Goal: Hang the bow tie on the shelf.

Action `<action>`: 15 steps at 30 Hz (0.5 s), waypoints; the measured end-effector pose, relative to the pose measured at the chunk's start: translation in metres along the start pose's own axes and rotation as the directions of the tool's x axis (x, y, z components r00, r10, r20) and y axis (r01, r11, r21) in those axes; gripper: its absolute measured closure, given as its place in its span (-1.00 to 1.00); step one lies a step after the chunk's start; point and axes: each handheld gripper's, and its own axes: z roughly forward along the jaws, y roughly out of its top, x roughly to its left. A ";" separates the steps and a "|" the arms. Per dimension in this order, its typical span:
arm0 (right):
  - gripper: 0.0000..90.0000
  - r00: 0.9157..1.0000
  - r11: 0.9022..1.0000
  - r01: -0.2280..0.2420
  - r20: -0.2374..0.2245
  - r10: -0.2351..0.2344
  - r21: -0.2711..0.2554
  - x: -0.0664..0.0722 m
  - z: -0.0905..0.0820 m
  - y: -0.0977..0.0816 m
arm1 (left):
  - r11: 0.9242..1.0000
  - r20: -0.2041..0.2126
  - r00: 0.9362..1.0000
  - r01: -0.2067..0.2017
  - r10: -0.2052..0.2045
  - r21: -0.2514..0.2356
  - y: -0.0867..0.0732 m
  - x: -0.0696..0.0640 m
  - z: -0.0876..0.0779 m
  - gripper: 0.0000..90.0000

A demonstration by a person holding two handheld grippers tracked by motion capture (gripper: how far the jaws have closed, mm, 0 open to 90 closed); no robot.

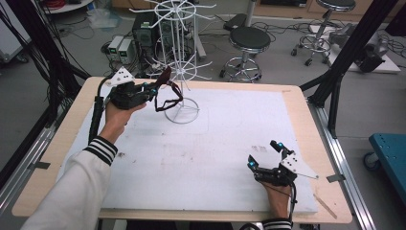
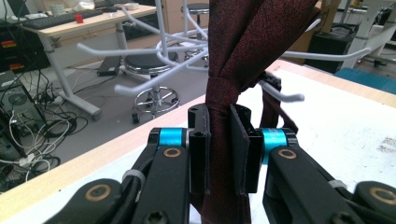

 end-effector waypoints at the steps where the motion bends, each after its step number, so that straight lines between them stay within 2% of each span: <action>1: -0.99 1.000 1.000 0.000 0.000 0.000 0.000 0.000 0.000 0.000 | 1.000 -0.002 1.000 0.003 -0.003 0.002 -0.001 0.000 0.001 0.75; 6: -0.99 1.000 1.000 0.000 0.001 0.000 0.000 0.000 0.000 0.000 | 1.000 -0.029 1.000 0.004 -0.004 0.020 -0.008 0.002 0.002 0.75; 15: -0.98 1.000 1.000 0.002 0.002 -0.002 0.001 0.000 0.000 0.000 | 0.999 -0.042 0.999 0.006 -0.004 0.048 -0.022 0.003 0.004 0.75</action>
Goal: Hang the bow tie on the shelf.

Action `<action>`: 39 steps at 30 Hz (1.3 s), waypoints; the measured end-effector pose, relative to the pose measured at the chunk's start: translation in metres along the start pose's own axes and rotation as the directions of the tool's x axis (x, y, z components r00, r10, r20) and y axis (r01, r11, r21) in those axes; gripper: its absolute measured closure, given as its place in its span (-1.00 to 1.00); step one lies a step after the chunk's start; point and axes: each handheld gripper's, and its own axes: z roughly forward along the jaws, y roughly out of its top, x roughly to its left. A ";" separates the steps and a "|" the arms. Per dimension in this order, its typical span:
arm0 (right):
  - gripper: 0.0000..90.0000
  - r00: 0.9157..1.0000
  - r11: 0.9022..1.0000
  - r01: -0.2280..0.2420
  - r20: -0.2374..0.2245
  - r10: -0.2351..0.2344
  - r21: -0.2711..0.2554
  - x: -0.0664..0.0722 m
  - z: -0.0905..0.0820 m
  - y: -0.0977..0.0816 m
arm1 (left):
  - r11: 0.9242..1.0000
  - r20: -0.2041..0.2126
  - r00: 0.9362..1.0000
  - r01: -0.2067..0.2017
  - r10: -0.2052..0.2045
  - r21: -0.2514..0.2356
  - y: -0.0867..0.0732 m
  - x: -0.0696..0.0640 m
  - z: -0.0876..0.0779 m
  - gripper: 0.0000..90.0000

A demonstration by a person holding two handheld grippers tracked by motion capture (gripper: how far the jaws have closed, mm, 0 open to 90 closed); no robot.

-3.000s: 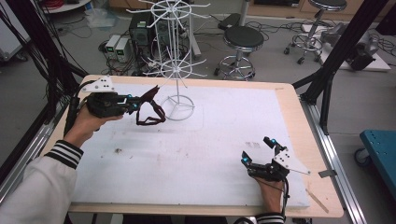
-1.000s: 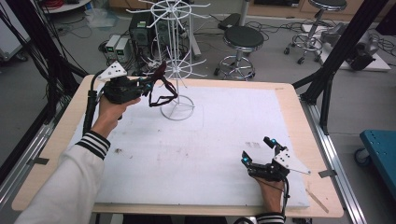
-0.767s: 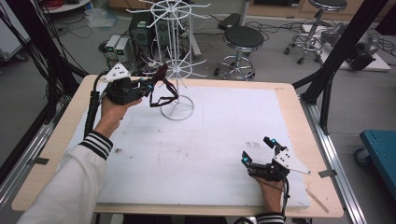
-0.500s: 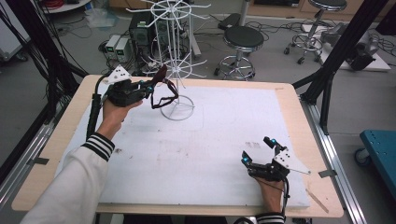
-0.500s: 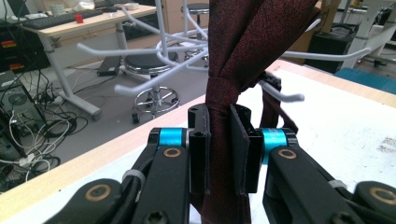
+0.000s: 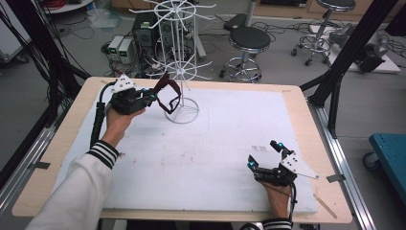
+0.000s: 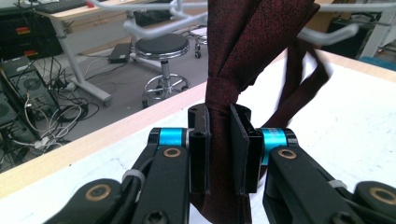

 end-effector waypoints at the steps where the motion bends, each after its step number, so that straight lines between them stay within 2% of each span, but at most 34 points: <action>1: -0.98 1.000 1.000 -0.001 0.000 0.001 0.000 0.000 0.000 0.000 | 1.000 -0.003 1.000 0.000 0.000 0.004 -0.001 0.000 0.000 0.75; 12: -0.99 1.000 1.000 -0.002 -0.001 0.002 0.000 0.000 0.000 0.000 | 1.000 -0.003 1.000 0.006 -0.006 0.030 -0.007 0.004 0.001 0.73; 15: -0.98 1.000 1.000 -0.001 -0.001 0.001 0.001 0.000 0.000 0.000 | 1.000 0.010 1.000 -0.004 0.004 0.030 -0.008 0.004 0.001 0.64; 16: -0.98 1.000 1.000 0.001 0.001 -0.001 -0.001 0.000 0.000 0.000 | 0.999 0.018 1.000 -0.006 0.005 0.033 -0.008 0.004 0.001 0.56; 17: -0.99 1.000 1.000 0.004 0.000 -0.004 -0.002 0.000 0.000 0.000 | 0.999 0.018 1.000 -0.002 0.002 0.037 -0.008 0.003 0.002 0.36; 19: -0.98 1.000 1.000 0.001 0.002 -0.001 -0.001 0.000 0.000 0.000 | 0.999 0.020 1.000 -0.001 0.000 0.052 -0.008 0.002 0.003 -0.18; 22: -0.98 1.000 1.000 0.003 0.000 -0.003 -0.004 -0.001 0.000 0.000 | 0.998 0.049 0.999 -0.013 0.010 0.060 -0.009 0.002 0.002 -0.79; 24: -0.98 1.000 1.000 -0.002 -0.002 0.002 0.000 0.000 0.000 0.000 | 1.000 0.063 0.998 -0.009 0.007 0.026 -0.008 0.001 -0.002 -0.92; 27: -0.99 1.000 1.000 -0.001 -0.001 0.001 -0.001 0.000 0.000 0.000 | 1.000 0.087 0.996 -0.024 0.024 -0.007 -0.008 0.000 -0.010 -0.96; 30: -0.98 1.000 1.000 -0.001 -0.002 0.001 -0.001 0.000 0.000 0.000 | 0.999 0.115 0.993 -0.036 0.038 -0.017 -0.009 -0.001 -0.019 -0.96; 39: -0.98 1.000 1.000 0.012 0.002 -0.012 0.001 0.001 0.000 0.000 | 0.993 0.129 0.987 -0.089 0.099 -0.077 -0.029 -0.011 -0.058 -0.96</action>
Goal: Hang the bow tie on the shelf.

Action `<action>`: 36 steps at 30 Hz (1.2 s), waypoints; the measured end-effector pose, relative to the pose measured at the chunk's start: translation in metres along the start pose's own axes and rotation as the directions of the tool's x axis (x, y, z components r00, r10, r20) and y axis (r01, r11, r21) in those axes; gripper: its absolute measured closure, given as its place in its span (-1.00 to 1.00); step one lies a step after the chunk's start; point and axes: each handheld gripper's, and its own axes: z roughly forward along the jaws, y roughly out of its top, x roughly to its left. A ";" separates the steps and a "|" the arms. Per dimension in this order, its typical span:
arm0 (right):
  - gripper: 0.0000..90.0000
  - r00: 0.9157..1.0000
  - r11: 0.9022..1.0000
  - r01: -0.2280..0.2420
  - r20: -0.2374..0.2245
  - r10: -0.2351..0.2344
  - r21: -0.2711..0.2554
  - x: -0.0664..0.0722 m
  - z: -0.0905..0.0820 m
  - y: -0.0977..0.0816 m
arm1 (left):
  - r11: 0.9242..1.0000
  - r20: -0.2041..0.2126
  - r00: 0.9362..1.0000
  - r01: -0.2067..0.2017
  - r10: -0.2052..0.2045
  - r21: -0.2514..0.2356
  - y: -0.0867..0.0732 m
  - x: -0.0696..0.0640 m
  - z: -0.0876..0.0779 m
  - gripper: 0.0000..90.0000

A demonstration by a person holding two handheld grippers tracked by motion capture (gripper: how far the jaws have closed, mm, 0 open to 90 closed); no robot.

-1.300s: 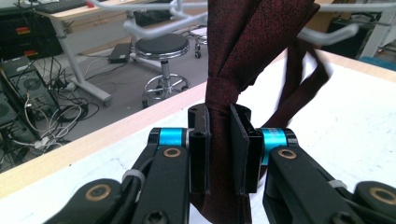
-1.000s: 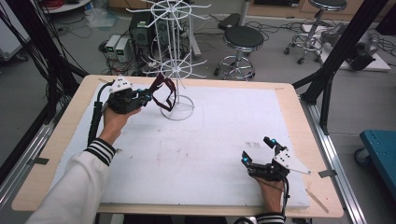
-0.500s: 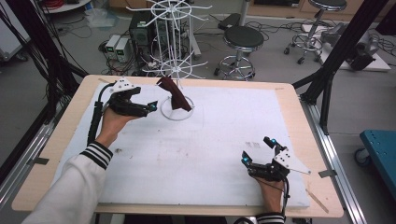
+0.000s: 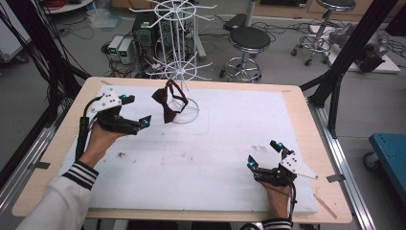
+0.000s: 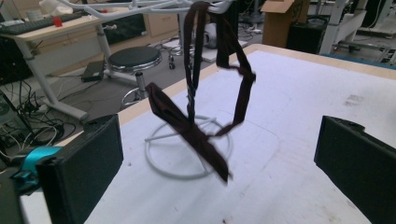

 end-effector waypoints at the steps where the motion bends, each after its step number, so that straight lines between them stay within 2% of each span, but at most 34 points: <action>1: -0.98 1.000 1.000 -0.002 0.000 0.002 0.000 0.000 0.000 0.000 | 1.000 -0.002 1.000 -0.009 0.009 -0.009 -0.003 -0.002 -0.005 -0.96; 7: -0.99 1.000 1.000 0.001 0.000 -0.001 -0.001 0.000 0.000 0.000 | 0.998 -0.007 1.000 -0.027 0.026 -0.052 -0.030 -0.011 -0.033 -0.96; 15: -0.98 1.000 1.000 0.005 0.005 -0.005 0.000 0.001 0.000 0.000 | 0.992 -0.050 0.999 0.013 -0.019 -0.125 -0.069 -0.018 -0.061 -0.96; 21: -0.98 1.000 1.000 0.001 0.004 -0.001 0.000 0.001 0.000 0.000 | 0.990 -0.066 0.997 0.028 -0.037 -0.137 -0.094 -0.020 -0.072 -0.96; 27: -0.99 1.000 1.000 0.000 0.004 0.000 0.000 0.001 0.000 0.000 | 0.983 -0.091 0.993 0.062 -0.079 -0.174 -0.114 -0.024 -0.083 -0.96; 31: -0.98 1.000 1.000 0.000 0.002 0.000 0.000 0.001 0.000 0.000 | 0.985 -0.102 0.993 0.034 -0.052 -0.171 -0.122 -0.029 -0.087 -0.96; 36: -0.99 1.000 1.000 0.006 0.003 -0.006 -0.001 0.001 0.000 0.000 | 0.977 -0.114 0.991 0.046 -0.071 -0.210 -0.128 -0.029 -0.090 -0.96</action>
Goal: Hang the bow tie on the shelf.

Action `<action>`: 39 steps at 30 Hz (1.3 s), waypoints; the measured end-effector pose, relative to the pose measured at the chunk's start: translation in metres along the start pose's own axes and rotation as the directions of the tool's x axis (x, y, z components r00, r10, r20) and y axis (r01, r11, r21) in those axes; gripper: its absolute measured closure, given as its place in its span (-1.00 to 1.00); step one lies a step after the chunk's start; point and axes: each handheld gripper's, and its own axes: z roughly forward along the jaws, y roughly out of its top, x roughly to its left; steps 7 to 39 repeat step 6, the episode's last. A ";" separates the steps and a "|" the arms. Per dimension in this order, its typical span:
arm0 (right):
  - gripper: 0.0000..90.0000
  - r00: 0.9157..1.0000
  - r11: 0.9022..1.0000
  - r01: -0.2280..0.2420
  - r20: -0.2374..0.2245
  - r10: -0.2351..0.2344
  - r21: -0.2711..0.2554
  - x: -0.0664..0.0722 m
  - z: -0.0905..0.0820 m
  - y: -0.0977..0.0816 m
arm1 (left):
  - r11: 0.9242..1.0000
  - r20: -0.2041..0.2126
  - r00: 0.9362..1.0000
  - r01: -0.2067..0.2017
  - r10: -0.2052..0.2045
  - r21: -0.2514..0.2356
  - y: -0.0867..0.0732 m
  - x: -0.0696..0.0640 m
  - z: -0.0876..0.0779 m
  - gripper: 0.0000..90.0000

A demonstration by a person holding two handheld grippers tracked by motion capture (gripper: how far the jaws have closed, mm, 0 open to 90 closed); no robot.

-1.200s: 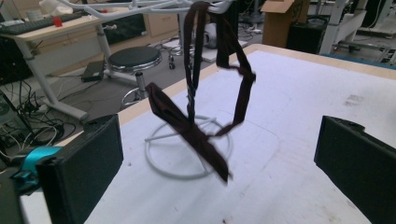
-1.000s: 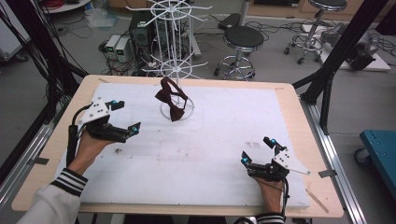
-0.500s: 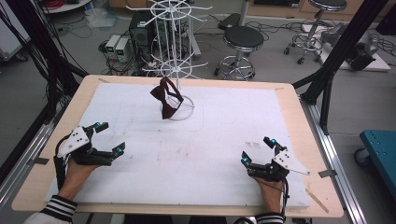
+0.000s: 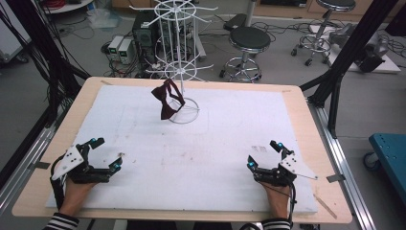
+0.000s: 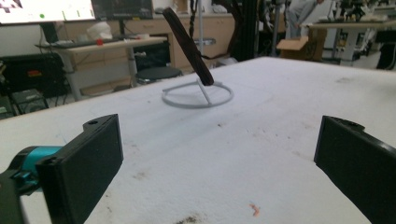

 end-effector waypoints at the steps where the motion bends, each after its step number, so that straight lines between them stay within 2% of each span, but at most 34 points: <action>1: -0.98 1.000 1.000 0.001 0.001 -0.001 0.000 0.000 0.000 0.000 | 1.000 0.001 1.000 -0.002 0.002 -0.001 0.000 0.000 0.000 -0.96; 6: -0.99 1.000 1.000 0.003 0.006 -0.003 0.002 0.000 0.000 0.000 | 1.000 -0.019 1.000 -0.015 0.014 -0.020 -0.001 -0.002 -0.002 -0.96; 39: -0.99 1.000 1.000 0.003 0.006 -0.003 0.002 0.000 0.000 0.000 | 1.000 -0.019 1.000 -0.015 0.014 -0.020 -0.001 -0.002 -0.002 -0.96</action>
